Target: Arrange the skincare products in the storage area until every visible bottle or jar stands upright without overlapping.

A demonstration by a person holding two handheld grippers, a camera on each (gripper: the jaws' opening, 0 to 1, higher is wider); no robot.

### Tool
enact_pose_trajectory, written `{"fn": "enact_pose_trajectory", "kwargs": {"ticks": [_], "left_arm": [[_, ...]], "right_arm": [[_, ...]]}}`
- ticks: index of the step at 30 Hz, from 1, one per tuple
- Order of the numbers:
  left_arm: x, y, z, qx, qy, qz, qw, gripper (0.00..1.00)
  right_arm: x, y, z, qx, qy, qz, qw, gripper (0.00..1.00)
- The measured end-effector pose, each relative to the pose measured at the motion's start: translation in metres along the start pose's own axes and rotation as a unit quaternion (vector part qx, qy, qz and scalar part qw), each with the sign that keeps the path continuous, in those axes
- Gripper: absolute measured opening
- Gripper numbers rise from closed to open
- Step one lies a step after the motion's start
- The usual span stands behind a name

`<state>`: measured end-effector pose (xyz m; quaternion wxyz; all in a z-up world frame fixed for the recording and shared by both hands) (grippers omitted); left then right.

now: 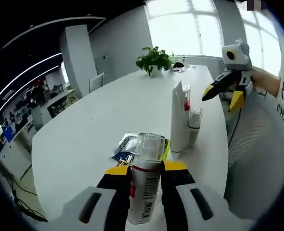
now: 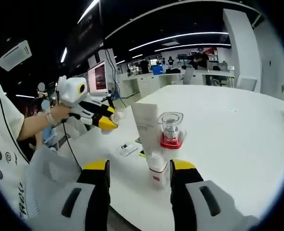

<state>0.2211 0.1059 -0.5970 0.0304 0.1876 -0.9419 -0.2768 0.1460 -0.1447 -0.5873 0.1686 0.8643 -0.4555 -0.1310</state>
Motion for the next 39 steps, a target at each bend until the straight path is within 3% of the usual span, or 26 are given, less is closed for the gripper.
{"fn": "enact_pose_trajectory", "kwargs": {"ticks": [7, 10, 16, 25, 39], "left_arm": [[0.022, 0.001, -0.01, 0.031, 0.007, 0.01, 0.9994, 0.2], [0.031, 0.0, -0.016, 0.049, 0.014, 0.016, 0.9986, 0.2], [0.042, -0.003, -0.02, 0.058, 0.019, 0.017, 0.998, 0.2], [0.06, -0.001, -0.026, 0.077, 0.031, 0.02, 0.9964, 0.2], [0.079, -0.005, -0.032, 0.088, 0.021, 0.04, 0.9951, 0.2]], "right_arm": [[-0.013, 0.003, -0.014, 0.025, 0.0, -0.015, 0.9996, 0.37], [-0.02, -0.001, -0.016, 0.026, 0.001, -0.026, 0.9993, 0.38], [-0.034, -0.008, -0.014, 0.023, 0.001, -0.053, 0.9983, 0.4], [-0.038, -0.016, -0.015, 0.024, -0.011, -0.069, 0.9973, 0.35], [-0.045, -0.025, -0.023, 0.039, -0.076, -0.094, 0.992, 0.35]]}}
Point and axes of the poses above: the point that each gripper's makers call its tool centre point, and the gripper's own axes: y roughly backward along the fingers, x roughly to its right, z roughly out of its underside, the point moved 8 cm from there along y, roughly backward along the fingers, and after that the axes turned 12 degrees about z, right-handed, at the moved point
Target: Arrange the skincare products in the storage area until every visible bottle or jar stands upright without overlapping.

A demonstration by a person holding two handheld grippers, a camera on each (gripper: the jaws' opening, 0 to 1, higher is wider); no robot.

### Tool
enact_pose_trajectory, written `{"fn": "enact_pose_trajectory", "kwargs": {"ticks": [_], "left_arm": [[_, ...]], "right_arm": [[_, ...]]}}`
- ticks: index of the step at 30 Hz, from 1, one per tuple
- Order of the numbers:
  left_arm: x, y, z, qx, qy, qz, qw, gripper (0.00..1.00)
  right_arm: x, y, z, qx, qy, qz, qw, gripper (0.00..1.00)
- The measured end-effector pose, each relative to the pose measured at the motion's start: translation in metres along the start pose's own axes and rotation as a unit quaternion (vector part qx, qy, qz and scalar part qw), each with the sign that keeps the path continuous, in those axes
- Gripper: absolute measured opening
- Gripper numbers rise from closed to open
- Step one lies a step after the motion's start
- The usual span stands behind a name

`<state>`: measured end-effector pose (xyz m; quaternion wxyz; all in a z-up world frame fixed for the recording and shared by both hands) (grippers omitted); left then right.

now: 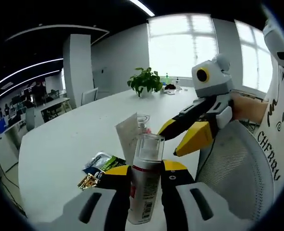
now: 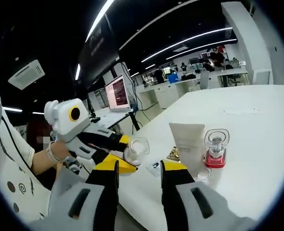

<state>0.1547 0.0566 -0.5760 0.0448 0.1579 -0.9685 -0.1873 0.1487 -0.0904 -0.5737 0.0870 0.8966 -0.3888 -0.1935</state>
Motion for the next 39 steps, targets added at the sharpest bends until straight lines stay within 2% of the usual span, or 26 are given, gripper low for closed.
{"fn": "enact_pose_trajectory", "kwargs": {"ticks": [5, 9, 16, 18, 20, 22, 26, 30, 31, 32, 34, 36, 39], "left_arm": [[0.006, -0.003, -0.003, 0.015, 0.006, 0.006, 0.9999, 0.2], [0.011, -0.004, -0.006, 0.035, 0.027, 0.008, 0.999, 0.2], [0.019, -0.008, -0.006, 0.052, 0.054, 0.013, 0.9971, 0.2], [0.02, -0.008, -0.006, 0.058, 0.06, 0.009, 0.9965, 0.2], [0.019, -0.008, -0.006, 0.064, 0.067, 0.011, 0.9956, 0.2], [0.02, -0.008, -0.005, 0.061, 0.064, 0.016, 0.9959, 0.2], [0.021, -0.006, -0.002, 0.039, 0.04, 0.036, 0.9978, 0.21], [0.021, -0.006, 0.001, 0.024, 0.031, 0.047, 0.9981, 0.21], [0.021, -0.006, 0.001, 0.019, 0.03, 0.051, 0.9981, 0.21], [0.021, -0.006, 0.001, 0.015, 0.024, 0.054, 0.9982, 0.21], [0.023, -0.007, 0.001, 0.009, 0.015, 0.06, 0.998, 0.21], [0.023, -0.008, 0.001, 0.002, 0.01, 0.074, 0.9972, 0.21], [0.019, -0.009, 0.007, -0.003, 0.016, 0.101, 0.9948, 0.21]], "right_arm": [[0.0, -0.005, -0.002, 0.013, -0.03, -0.008, 0.9994, 0.32], [0.001, -0.006, -0.004, 0.031, -0.064, -0.013, 0.9974, 0.27], [0.001, -0.009, -0.005, 0.034, -0.069, -0.018, 0.9969, 0.25], [0.0, -0.009, -0.006, 0.035, -0.068, -0.02, 0.9968, 0.22], [-0.009, -0.007, -0.001, 0.036, -0.069, -0.018, 0.9968, 0.21], [-0.015, -0.003, -0.002, 0.03, -0.066, -0.025, 0.9971, 0.2], [-0.016, -0.006, 0.0, 0.016, -0.022, -0.03, 0.9992, 0.2], [-0.02, -0.01, -0.001, 0.011, -0.014, -0.036, 0.9992, 0.19], [0.031, -0.032, -0.009, 0.0, -0.042, -0.042, 0.9983, 0.19], [0.051, -0.041, -0.013, -0.002, -0.038, -0.046, 0.9982, 0.19], [0.06, -0.046, -0.014, 0.001, -0.022, -0.049, 0.9986, 0.19], [0.061, -0.045, -0.016, 0.013, 0.008, -0.054, 0.9984, 0.19], [0.06, -0.041, -0.017, 0.018, 0.02, -0.058, 0.9979, 0.19]]}}
Point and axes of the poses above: the point that each gripper's makers call its tool centre point, and the gripper's own axes: y roughly backward along the fingers, x roughly to its right, z roughly out of its underside, the point moved 8 cm from there along y, roughly backward along the fingers, and after that the axes turned 12 degrees about z, right-handed, at the moved point
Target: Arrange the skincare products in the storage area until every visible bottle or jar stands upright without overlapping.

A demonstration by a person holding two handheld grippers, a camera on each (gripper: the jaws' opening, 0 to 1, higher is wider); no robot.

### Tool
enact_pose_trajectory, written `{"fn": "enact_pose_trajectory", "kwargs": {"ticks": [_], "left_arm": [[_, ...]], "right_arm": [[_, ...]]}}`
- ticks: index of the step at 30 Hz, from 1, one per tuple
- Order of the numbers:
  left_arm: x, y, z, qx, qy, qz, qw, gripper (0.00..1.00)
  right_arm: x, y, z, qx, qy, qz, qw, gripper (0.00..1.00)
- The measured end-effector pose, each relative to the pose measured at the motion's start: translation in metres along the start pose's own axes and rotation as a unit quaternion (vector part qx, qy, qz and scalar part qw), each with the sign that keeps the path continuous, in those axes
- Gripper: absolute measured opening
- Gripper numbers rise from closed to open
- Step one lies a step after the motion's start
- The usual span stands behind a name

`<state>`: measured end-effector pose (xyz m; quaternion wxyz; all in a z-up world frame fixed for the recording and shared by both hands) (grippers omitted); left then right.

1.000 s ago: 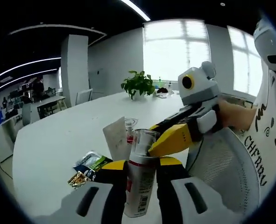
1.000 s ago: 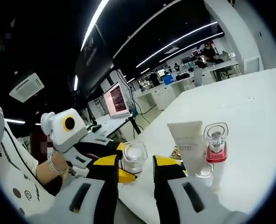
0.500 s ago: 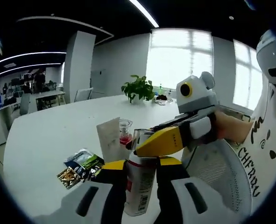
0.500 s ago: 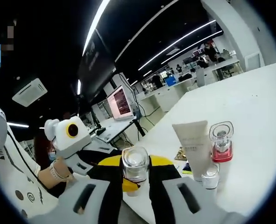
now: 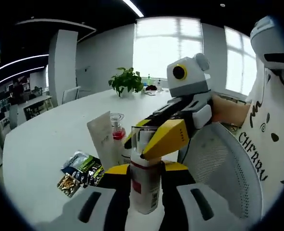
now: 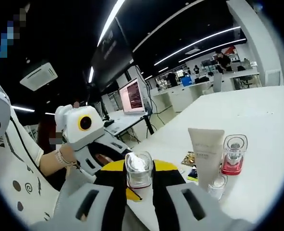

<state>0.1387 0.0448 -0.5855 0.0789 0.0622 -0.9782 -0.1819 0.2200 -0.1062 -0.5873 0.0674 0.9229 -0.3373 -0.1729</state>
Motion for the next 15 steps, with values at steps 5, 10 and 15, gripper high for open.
{"fn": "enact_pose_trajectory", "kwargs": {"ticks": [5, 10, 15], "left_arm": [[0.0, -0.004, 0.001, 0.001, 0.007, 0.025, 0.9997, 0.22], [0.003, -0.007, 0.002, -0.003, 0.002, 0.051, 0.9987, 0.21], [0.005, -0.009, 0.003, 0.0, 0.007, 0.061, 0.9981, 0.21]], "right_arm": [[-0.084, 0.031, 0.022, 0.003, 0.054, -0.012, 0.9985, 0.19], [-0.09, 0.034, 0.018, -0.01, 0.066, -0.036, 0.9971, 0.19], [-0.093, 0.035, 0.016, -0.017, 0.063, -0.052, 0.9965, 0.19]]}}
Point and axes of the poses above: the point that each gripper's makers call its tool centre point, and the gripper's own axes: y roughly backward along the fingers, x roughly to its right, z roughly out of its underside, the point moved 8 cm from there along y, roughly backward along the fingers, and after that the axes turned 12 degrees about z, right-handed, at the moved point
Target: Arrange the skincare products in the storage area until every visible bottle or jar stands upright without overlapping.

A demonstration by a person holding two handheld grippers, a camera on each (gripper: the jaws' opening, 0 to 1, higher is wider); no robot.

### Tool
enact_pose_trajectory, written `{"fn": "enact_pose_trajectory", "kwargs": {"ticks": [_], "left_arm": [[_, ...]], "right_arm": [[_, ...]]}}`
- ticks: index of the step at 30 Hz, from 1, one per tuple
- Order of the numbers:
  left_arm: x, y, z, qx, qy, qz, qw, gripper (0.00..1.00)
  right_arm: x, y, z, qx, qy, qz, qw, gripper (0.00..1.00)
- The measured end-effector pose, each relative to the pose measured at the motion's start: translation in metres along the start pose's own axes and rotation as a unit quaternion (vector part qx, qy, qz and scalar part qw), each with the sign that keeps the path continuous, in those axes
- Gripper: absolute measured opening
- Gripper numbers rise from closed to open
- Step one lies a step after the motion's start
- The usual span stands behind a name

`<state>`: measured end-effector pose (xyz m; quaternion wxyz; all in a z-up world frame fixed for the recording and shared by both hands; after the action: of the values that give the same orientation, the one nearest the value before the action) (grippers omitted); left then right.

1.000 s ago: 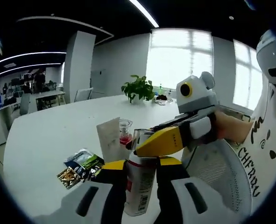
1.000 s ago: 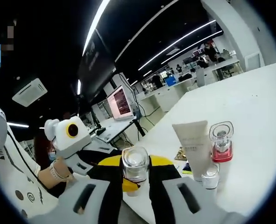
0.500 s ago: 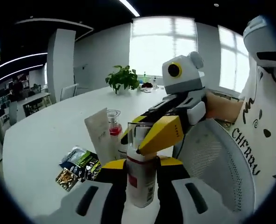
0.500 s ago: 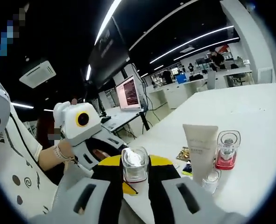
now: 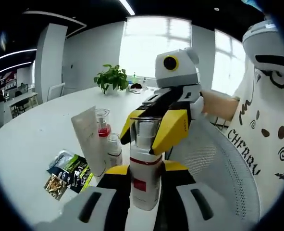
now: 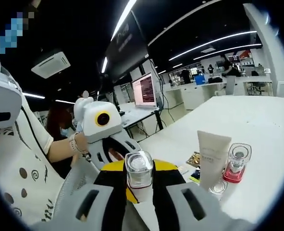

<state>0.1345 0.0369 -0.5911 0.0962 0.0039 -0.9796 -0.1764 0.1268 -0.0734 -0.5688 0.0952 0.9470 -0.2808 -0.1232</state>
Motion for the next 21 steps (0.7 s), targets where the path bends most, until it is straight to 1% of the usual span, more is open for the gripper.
{"fn": "enact_pose_trajectory", "kwargs": {"ticks": [1, 2, 3, 6, 9, 12, 14, 15, 16, 18, 21], "left_arm": [[0.001, 0.0, 0.0, 0.002, 0.0, 0.001, 1.0, 0.21], [0.002, 0.0, 0.0, 0.001, -0.001, 0.001, 1.0, 0.21], [0.001, 0.001, 0.001, 0.001, 0.0, 0.0, 1.0, 0.21], [-0.001, 0.001, 0.001, 0.003, 0.006, -0.008, 0.9999, 0.2], [-0.001, 0.001, 0.001, 0.007, 0.012, -0.017, 0.9998, 0.2], [-0.001, 0.0, 0.0, 0.013, 0.022, -0.032, 0.9992, 0.2], [-0.003, 0.001, 0.0, 0.015, 0.021, -0.043, 0.9987, 0.2], [-0.003, 0.0, 0.0, 0.014, 0.018, -0.051, 0.9984, 0.2], [-0.003, 0.0, 0.001, 0.013, 0.019, -0.055, 0.9982, 0.2], [-0.003, -0.001, 0.0, 0.013, 0.016, -0.074, 0.9971, 0.2], [-0.004, -0.002, 0.0, 0.02, 0.03, -0.088, 0.9954, 0.19]], "right_arm": [[0.003, 0.0, -0.002, 0.0, 0.001, -0.002, 1.0, 0.19], [0.001, 0.0, -0.001, -0.003, 0.0, -0.004, 1.0, 0.19], [0.004, 0.0, -0.003, -0.004, -0.002, -0.003, 1.0, 0.19], [0.006, -0.001, -0.004, -0.002, -0.027, 0.009, 0.9996, 0.2], [0.008, -0.001, -0.006, 0.003, -0.034, 0.018, 0.9993, 0.2], [0.011, -0.001, -0.009, 0.003, -0.036, 0.037, 0.9986, 0.21], [0.012, -0.001, -0.009, 0.004, -0.04, 0.049, 0.998, 0.21], [-0.006, 0.003, -0.008, 0.002, -0.042, 0.054, 0.9977, 0.21], [-0.009, 0.004, -0.007, 0.0, -0.046, 0.058, 0.9973, 0.21], [-0.015, 0.005, -0.007, 0.002, -0.048, 0.066, 0.9967, 0.22], [-0.021, 0.005, -0.006, 0.003, -0.056, 0.08, 0.9952, 0.22]]}}
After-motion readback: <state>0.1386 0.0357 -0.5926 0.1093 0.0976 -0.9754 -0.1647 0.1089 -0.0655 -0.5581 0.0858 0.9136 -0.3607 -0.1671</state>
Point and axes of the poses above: the point that each gripper's makers call its tool centre point, and the gripper's own axes: y roughly backward along the fingers, x roughly to its right, z roughly out of its underside, the point moved 8 cm from there along y, roughly backward along the fingers, and after that the axes turned 12 degrees about z, right-handed, at the moved point
